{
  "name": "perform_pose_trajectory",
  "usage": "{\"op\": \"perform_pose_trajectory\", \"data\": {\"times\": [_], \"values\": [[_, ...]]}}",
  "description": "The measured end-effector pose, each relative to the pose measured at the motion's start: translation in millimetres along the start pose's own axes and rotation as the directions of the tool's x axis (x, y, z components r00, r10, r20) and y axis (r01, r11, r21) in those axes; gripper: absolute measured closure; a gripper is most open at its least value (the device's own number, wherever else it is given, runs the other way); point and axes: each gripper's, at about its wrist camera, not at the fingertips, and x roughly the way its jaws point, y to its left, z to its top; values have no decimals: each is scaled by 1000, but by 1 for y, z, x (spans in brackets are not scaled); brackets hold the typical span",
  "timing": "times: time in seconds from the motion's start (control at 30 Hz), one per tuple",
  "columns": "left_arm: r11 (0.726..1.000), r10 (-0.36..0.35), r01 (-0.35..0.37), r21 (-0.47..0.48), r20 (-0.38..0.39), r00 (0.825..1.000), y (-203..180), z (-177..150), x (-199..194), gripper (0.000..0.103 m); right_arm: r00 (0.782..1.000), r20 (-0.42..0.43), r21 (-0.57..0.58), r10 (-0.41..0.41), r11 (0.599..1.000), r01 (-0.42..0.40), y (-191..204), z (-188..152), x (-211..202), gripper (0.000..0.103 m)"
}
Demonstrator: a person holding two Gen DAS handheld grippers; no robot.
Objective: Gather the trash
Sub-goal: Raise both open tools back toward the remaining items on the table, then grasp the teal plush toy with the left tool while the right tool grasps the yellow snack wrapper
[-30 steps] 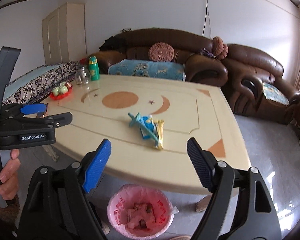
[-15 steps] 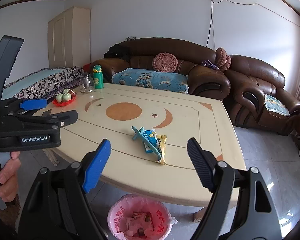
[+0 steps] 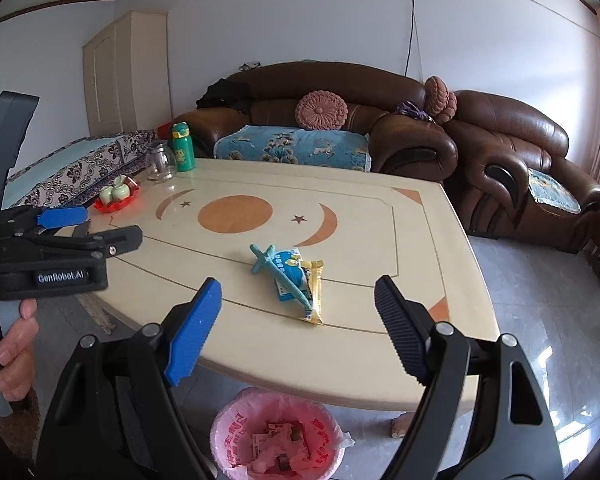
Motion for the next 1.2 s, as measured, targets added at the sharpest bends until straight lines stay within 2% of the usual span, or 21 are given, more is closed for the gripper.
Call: {"op": "perform_pose_trajectory", "data": {"times": [0.33,0.73,1.07,1.2], "values": [[1000,9,-11,-21,-68,998,4,7,59,13,998,-65,31,-9,999,11,-21,-9,46,26],[993,-38,17,-121,-177,984,2,28,149,13,991,-131,35,-11,999,15,-38,-15,130,26],[974,-102,28,-226,-325,940,-12,42,256,15,983,-179,31,31,999,-26,-56,-18,210,26],[963,-125,16,-271,-392,912,-15,40,290,20,975,-214,33,58,998,-52,-63,-20,234,26]]}}
